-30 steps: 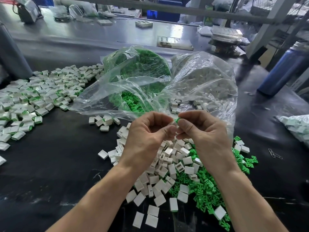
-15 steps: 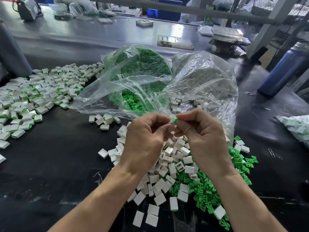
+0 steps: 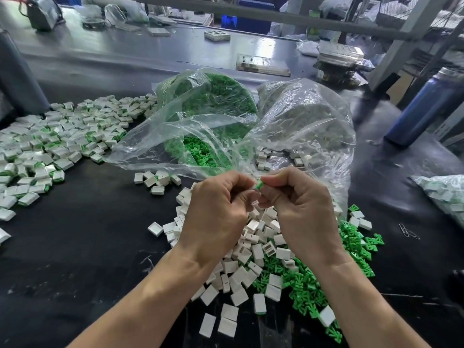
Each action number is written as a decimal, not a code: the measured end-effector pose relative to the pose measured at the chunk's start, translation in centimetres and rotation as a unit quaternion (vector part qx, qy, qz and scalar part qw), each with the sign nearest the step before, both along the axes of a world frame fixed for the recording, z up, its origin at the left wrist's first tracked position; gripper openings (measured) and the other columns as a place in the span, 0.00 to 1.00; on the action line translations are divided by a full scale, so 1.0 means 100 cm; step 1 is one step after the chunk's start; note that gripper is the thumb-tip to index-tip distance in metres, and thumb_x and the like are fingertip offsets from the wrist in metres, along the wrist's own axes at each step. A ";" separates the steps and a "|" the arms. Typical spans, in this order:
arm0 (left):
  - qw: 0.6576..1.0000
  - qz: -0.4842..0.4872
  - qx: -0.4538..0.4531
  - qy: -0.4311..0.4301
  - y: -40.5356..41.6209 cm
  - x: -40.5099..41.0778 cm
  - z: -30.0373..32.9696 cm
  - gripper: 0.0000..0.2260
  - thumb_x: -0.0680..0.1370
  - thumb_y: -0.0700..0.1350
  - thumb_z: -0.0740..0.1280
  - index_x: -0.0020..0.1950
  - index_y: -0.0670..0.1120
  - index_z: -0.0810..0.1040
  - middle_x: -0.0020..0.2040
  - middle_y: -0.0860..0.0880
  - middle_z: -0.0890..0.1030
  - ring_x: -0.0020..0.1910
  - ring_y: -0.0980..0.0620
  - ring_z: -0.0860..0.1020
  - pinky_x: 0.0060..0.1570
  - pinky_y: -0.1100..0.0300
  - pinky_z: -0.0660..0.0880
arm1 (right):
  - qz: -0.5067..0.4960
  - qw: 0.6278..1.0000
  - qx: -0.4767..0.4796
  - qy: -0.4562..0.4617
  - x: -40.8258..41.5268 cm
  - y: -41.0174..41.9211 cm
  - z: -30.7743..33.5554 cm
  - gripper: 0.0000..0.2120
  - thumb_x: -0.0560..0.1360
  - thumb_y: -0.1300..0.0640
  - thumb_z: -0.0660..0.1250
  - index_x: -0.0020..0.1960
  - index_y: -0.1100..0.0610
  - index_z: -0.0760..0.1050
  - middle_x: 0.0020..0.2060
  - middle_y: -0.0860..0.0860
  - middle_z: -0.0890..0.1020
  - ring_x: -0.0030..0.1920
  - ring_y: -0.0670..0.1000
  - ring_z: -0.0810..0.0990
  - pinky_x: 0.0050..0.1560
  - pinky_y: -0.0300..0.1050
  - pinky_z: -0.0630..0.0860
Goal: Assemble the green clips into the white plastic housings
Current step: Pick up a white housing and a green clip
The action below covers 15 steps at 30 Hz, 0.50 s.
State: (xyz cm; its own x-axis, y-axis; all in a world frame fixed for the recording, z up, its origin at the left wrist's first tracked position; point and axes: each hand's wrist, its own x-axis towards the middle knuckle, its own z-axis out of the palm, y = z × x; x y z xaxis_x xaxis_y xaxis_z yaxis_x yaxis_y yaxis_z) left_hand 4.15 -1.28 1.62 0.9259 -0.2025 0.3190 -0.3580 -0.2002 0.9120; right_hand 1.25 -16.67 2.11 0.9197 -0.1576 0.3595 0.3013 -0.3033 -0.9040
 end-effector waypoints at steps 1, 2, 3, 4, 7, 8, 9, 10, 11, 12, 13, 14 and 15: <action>1.000 0.001 0.007 -0.008 0.001 0.000 0.000 0.12 0.78 0.37 0.74 0.45 0.56 0.83 0.40 0.58 0.85 0.37 0.58 0.84 0.38 0.60 0.83 | -0.004 1.000 -0.013 0.001 0.000 0.000 -0.001 0.09 0.78 0.70 0.71 0.48 0.57 0.82 0.42 0.50 0.85 0.43 0.52 0.86 0.45 0.47 0.85; 1.000 0.002 0.013 -0.014 0.001 -0.001 0.001 0.14 0.78 0.36 0.74 0.45 0.57 0.83 0.40 0.59 0.85 0.38 0.58 0.84 0.38 0.60 0.83 | -0.007 0.999 -0.032 -0.001 0.000 0.000 -0.001 0.08 0.78 0.70 0.71 0.47 0.57 0.82 0.43 0.51 0.84 0.44 0.54 0.85 0.46 0.51 0.85; 1.000 0.004 0.019 -0.018 0.001 -0.001 0.002 0.15 0.78 0.36 0.74 0.45 0.58 0.82 0.41 0.60 0.85 0.38 0.58 0.84 0.38 0.61 0.83 | -0.008 0.998 -0.055 -0.002 0.001 -0.001 -0.002 0.08 0.77 0.69 0.72 0.47 0.58 0.82 0.43 0.52 0.84 0.45 0.55 0.85 0.46 0.54 0.85; 1.000 0.005 0.022 -0.019 0.002 -0.001 0.003 0.16 0.78 0.35 0.73 0.45 0.58 0.82 0.41 0.60 0.85 0.38 0.59 0.85 0.38 0.62 0.83 | -0.007 0.998 -0.067 -0.002 0.001 -0.001 -0.003 0.07 0.77 0.69 0.72 0.47 0.58 0.82 0.44 0.52 0.84 0.46 0.55 0.85 0.46 0.55 0.84; 0.999 -0.004 -0.029 0.026 0.000 0.000 0.004 0.11 0.78 0.35 0.73 0.46 0.52 0.84 0.40 0.57 0.86 0.38 0.58 0.85 0.39 0.66 0.81 | -0.002 1.000 -0.024 0.002 0.002 -0.001 -0.003 0.09 0.77 0.69 0.72 0.49 0.55 0.84 0.44 0.50 0.86 0.46 0.51 0.86 0.46 0.44 0.84; 0.997 -0.010 -0.055 0.045 -0.001 0.001 0.005 0.10 0.78 0.35 0.73 0.46 0.50 0.84 0.40 0.56 0.86 0.38 0.58 0.85 0.39 0.67 0.81 | -0.004 1.000 0.001 0.005 0.002 0.000 -0.002 0.10 0.78 0.69 0.72 0.50 0.55 0.84 0.44 0.49 0.87 0.46 0.50 0.87 0.47 0.43 0.84; 0.995 -0.014 -0.075 0.058 -0.002 0.001 0.006 0.09 0.78 0.35 0.73 0.46 0.49 0.83 0.40 0.55 0.86 0.38 0.57 0.85 0.40 0.67 0.80 | -0.005 0.999 0.031 0.009 0.002 0.000 -0.002 0.10 0.78 0.69 0.72 0.51 0.55 0.85 0.44 0.50 0.87 0.46 0.51 0.87 0.47 0.43 0.85; 0.994 -0.016 -0.089 0.067 -0.004 0.001 0.007 0.08 0.78 0.36 0.74 0.46 0.49 0.83 0.40 0.54 0.86 0.38 0.57 0.85 0.40 0.67 0.80 | -0.005 0.998 0.061 0.014 0.002 0.000 -0.003 0.10 0.78 0.69 0.71 0.51 0.55 0.85 0.44 0.50 0.88 0.46 0.52 0.88 0.47 0.44 0.85; 0.992 -0.016 -0.098 0.073 -0.004 0.001 0.008 0.07 0.78 0.37 0.74 0.46 0.49 0.83 0.40 0.54 0.86 0.39 0.57 0.85 0.40 0.67 0.80 | -0.005 0.996 0.083 0.018 0.002 0.001 -0.003 0.10 0.79 0.69 0.70 0.52 0.55 0.85 0.44 0.51 0.88 0.45 0.52 0.88 0.47 0.44 0.85; 0.992 -0.015 -0.101 0.074 -0.004 0.002 0.008 0.06 0.78 0.38 0.74 0.47 0.49 0.83 0.41 0.53 0.86 0.39 0.57 0.84 0.40 0.67 0.80 | -0.005 0.995 0.099 0.024 0.002 0.002 -0.003 0.10 0.80 0.68 0.69 0.52 0.55 0.85 0.44 0.52 0.88 0.45 0.53 0.88 0.46 0.44 0.85; 0.993 -0.012 -0.097 0.070 -0.004 0.002 0.008 0.05 0.79 0.39 0.74 0.47 0.49 0.83 0.41 0.53 0.86 0.39 0.57 0.84 0.41 0.66 0.80 | -0.004 0.993 0.113 0.035 0.002 0.003 -0.002 0.08 0.81 0.65 0.68 0.53 0.56 0.84 0.44 0.53 0.88 0.44 0.53 0.88 0.45 0.44 0.85; 0.994 -0.011 -0.086 0.060 -0.002 0.002 0.008 0.05 0.79 0.40 0.74 0.48 0.50 0.83 0.42 0.54 0.85 0.41 0.57 0.84 0.42 0.65 0.80 | -0.005 0.991 0.127 0.049 0.001 0.003 0.000 0.07 0.83 0.62 0.67 0.54 0.56 0.84 0.44 0.54 0.88 0.43 0.54 0.88 0.42 0.45 0.85; 0.996 -0.012 -0.071 0.047 -0.002 0.002 0.007 0.05 0.79 0.40 0.74 0.48 0.51 0.82 0.43 0.55 0.85 0.43 0.58 0.83 0.44 0.64 0.80 | -0.004 0.988 0.141 0.065 0.001 0.003 0.002 0.08 0.84 0.58 0.65 0.55 0.57 0.83 0.44 0.56 0.87 0.40 0.55 0.86 0.38 0.46 0.84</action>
